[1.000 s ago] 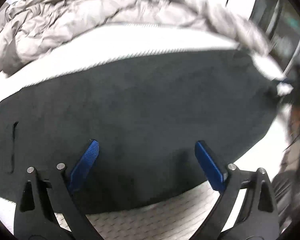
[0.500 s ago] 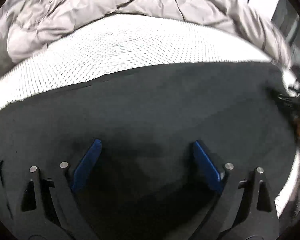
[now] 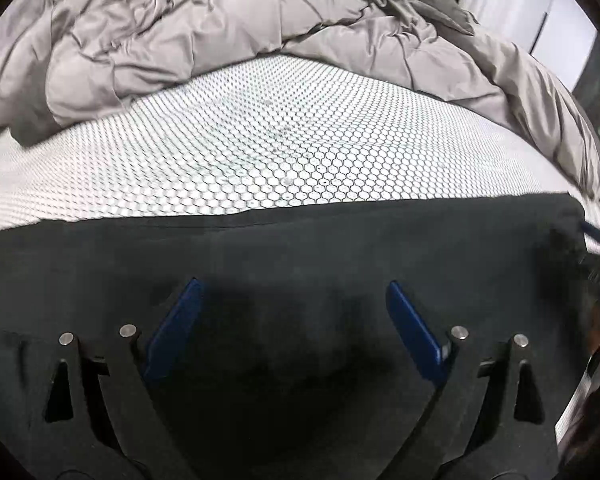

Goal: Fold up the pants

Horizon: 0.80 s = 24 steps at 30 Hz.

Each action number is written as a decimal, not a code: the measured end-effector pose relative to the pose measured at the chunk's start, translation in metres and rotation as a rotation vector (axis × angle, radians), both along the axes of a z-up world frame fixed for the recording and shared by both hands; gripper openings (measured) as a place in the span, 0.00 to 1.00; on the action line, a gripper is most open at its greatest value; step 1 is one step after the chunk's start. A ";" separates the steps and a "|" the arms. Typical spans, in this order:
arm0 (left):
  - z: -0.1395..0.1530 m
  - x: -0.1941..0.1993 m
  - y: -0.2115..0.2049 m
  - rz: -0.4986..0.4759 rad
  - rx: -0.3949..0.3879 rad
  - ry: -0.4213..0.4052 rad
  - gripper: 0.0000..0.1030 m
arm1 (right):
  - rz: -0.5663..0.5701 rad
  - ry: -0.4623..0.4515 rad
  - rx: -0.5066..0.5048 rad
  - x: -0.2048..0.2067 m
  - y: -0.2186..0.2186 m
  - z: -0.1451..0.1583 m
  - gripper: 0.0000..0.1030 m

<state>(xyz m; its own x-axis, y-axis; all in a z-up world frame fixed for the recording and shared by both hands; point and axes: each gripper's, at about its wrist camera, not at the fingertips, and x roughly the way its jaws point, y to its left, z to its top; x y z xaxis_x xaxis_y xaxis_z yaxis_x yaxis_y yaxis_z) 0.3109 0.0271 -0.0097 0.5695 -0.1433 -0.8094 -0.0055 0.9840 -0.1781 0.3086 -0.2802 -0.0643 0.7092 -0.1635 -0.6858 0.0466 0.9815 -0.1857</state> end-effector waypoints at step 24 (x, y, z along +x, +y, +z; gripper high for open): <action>0.032 -0.054 0.039 -0.041 0.100 -0.123 0.91 | -0.091 -0.054 -0.012 -0.044 -0.064 0.007 1.00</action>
